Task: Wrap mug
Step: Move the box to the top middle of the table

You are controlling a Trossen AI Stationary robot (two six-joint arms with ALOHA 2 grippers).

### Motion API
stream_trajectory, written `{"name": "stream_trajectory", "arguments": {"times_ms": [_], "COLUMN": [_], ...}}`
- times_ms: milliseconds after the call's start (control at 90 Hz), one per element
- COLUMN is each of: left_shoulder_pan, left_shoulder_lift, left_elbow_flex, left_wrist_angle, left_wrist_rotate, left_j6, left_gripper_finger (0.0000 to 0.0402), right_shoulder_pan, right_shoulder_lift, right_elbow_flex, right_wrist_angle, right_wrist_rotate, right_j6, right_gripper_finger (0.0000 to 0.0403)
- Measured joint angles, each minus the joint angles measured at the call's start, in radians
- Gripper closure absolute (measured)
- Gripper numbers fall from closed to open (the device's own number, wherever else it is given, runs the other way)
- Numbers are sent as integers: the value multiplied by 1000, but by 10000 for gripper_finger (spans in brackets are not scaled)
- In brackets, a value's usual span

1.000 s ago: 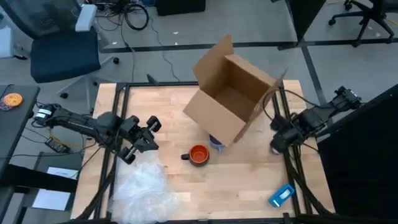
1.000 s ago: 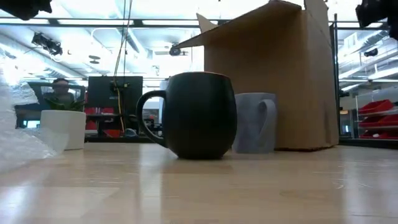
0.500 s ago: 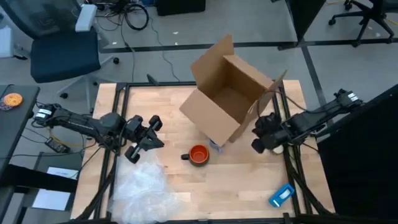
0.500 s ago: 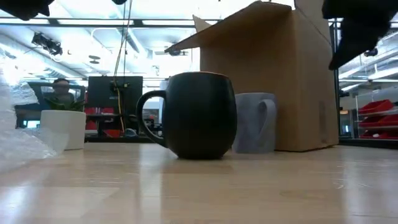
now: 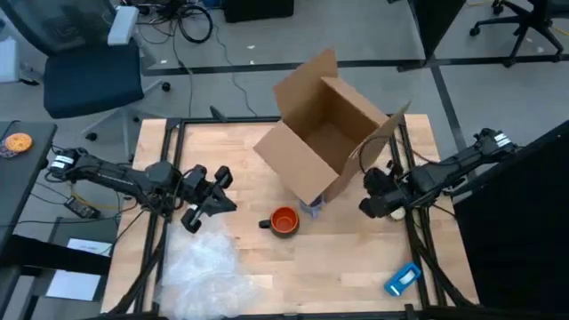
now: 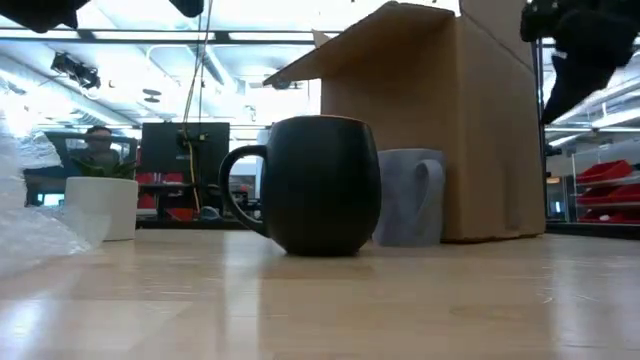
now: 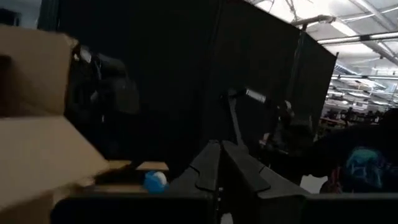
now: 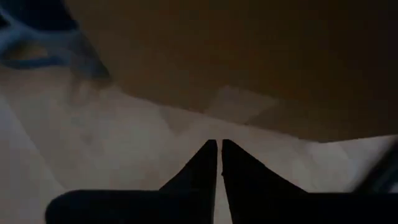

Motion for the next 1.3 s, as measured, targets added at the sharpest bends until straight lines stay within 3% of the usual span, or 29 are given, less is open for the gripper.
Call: {"name": "stream_trajectory", "arguments": {"times_ms": [367,622,978,1144,1300], "left_shoulder_pan": [0,0,0,0,0], "left_shoulder_lift": [-1,6,28,57,99], "left_elbow_flex": [0,0,0,0,0], "left_wrist_angle": [-1,-7,-4,1,22], "left_wrist_rotate": [-12,-12,-19,-37,-85], "left_j6": [-1,-29,-27,7,54], "left_gripper_finger": [401,401,401,401,401], "right_shoulder_pan": [32,27,0,-1,0], "right_shoulder_lift": [-184,-326,-480,-502,-461], "right_elbow_flex": [183,284,313,313,313], "right_wrist_angle": [-265,-269,-254,-51,415], "right_wrist_rotate": [152,281,360,295,29], "right_j6": [84,18,-103,-356,-782], "right_gripper_finger": [403,403,403,402,401]}}
